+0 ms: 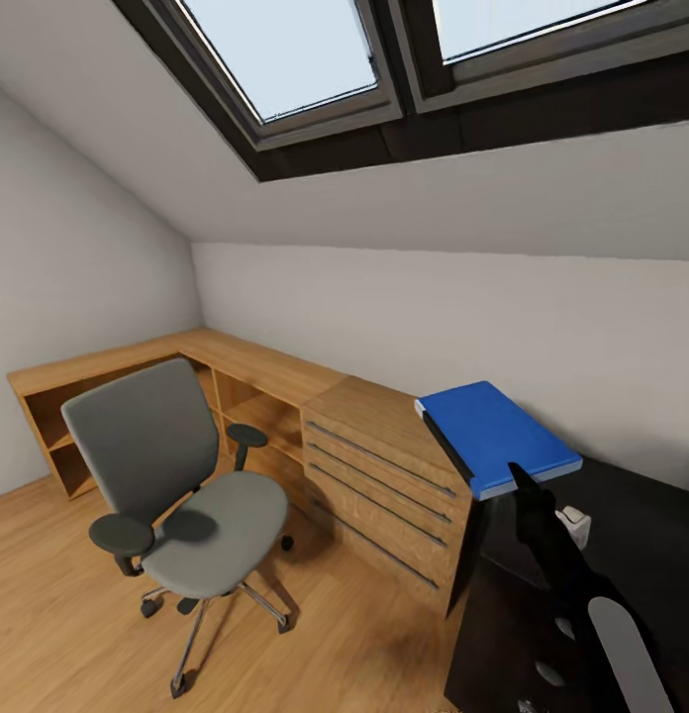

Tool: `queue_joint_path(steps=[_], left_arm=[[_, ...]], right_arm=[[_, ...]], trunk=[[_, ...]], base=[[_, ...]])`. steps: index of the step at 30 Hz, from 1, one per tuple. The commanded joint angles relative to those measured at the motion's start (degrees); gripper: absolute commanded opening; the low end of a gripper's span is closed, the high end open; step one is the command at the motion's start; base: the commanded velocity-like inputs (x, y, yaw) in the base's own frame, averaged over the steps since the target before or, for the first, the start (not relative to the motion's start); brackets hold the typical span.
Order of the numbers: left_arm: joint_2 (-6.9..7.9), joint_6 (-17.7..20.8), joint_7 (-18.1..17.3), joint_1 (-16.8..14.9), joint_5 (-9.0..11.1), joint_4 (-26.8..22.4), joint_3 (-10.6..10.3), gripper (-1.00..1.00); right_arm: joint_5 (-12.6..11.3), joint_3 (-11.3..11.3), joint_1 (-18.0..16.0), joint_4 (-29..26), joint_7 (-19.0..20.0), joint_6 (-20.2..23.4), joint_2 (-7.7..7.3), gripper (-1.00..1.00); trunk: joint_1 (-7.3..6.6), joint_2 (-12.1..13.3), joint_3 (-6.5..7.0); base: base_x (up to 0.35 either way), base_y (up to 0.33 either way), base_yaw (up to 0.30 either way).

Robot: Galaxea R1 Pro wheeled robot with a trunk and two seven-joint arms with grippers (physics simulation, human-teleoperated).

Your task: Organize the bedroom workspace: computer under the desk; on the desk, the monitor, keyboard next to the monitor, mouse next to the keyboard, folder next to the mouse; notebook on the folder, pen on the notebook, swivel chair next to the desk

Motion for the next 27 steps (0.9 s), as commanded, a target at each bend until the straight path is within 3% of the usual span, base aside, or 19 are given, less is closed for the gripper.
queue_joint_path(steps=[1,7,27], left_arm=[[-0.07,-0.02,-0.39,-0.03,-0.29,-0.04,0.47,1.0],[-0.14,0.02,-0.39,-0.03,-0.49,-0.02,0.47,1.0],[-0.33,-0.02,-0.39,-0.03,-0.65,-0.04,0.47,1.0]], right_arm=[[-0.5,-0.12,-0.05,-0.04,-0.16,0.28,0.01,-1.0],[-0.43,-0.22,-0.05,0.38,-1.86,0.23,-0.07,-1.0],[-0.41,-1.14,-0.13,1.83,-2.1,-2.65,-0.26,-1.0]], trunk=[[-0.23,0.37,0.05],[-1.55,2.78,0.73],[-5.94,10.8,2.96]], base=[[0.0,0.0,-0.167],[0.0,0.0,-0.176],[0.0,0.0,-0.177]])
